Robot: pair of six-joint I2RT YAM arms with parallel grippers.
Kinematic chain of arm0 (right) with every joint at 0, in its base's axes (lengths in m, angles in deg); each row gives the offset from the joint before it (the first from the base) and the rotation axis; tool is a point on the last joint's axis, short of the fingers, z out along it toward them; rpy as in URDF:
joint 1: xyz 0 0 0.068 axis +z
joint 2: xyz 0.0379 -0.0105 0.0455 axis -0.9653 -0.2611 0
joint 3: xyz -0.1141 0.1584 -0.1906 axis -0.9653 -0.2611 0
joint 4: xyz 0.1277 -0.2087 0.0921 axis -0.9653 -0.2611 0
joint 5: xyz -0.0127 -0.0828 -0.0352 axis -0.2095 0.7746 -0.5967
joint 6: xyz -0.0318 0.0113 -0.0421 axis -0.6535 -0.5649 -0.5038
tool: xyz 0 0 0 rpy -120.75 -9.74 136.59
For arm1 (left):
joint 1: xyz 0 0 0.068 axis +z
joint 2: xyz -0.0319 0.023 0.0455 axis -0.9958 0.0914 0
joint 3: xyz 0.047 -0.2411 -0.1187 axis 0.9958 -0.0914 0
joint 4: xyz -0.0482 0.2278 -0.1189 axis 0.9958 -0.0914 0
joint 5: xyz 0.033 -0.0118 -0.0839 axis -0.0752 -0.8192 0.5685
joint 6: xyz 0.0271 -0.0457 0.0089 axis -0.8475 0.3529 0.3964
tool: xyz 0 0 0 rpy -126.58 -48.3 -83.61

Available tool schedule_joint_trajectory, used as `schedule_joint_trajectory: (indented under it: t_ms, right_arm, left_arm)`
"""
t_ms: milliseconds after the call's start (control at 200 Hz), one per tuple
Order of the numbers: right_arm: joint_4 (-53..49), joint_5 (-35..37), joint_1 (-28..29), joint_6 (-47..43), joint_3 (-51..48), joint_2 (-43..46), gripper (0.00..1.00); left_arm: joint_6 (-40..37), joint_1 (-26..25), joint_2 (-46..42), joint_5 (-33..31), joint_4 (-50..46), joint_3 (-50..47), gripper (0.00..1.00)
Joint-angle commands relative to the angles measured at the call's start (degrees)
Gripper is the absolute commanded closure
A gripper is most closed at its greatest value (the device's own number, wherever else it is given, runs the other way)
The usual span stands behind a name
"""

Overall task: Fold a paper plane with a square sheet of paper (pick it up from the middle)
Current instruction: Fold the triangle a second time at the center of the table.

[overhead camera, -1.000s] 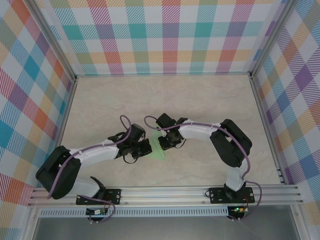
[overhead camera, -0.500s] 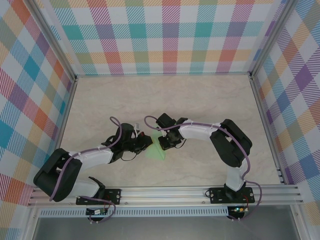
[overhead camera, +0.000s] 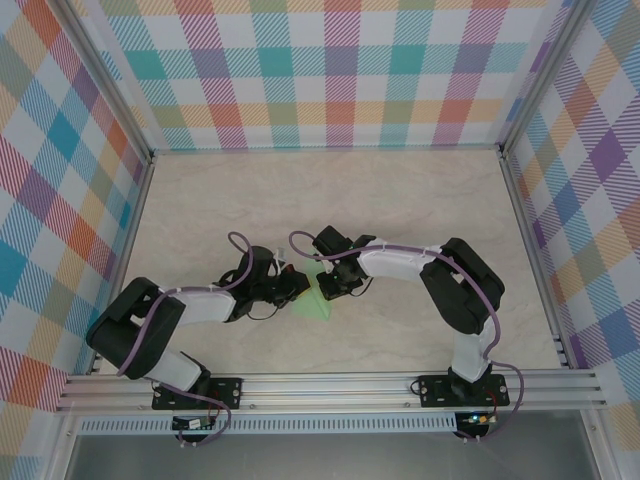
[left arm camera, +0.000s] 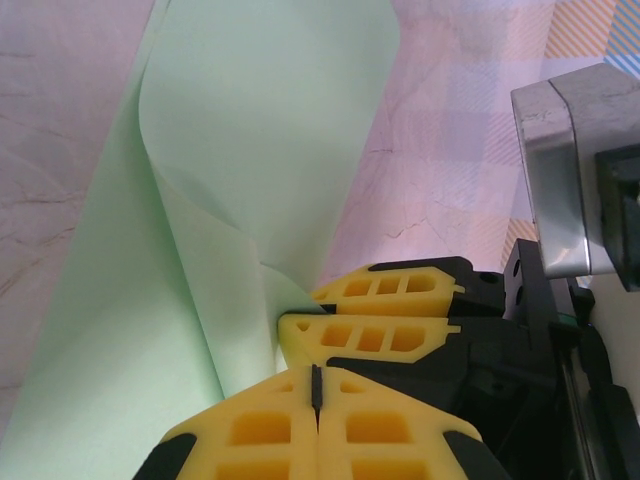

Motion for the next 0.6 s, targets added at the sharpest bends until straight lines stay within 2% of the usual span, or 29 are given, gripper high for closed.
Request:
schedule_joint_trajectory:
  t_ms: [0,595]
  right_arm:
    - [0.57,-0.19,-0.22,0.46,-1.17,-2.36,0.87]
    - [0.74,-0.32,-0.22,0.50,-0.82,-2.40,0.87]
  left_arm:
    - [-0.10,0.63,1.66,0.90,3.27,1.56,1.00]
    - [-0.58,0.63,8.42,-0.07,6.69,1.59,1.00]
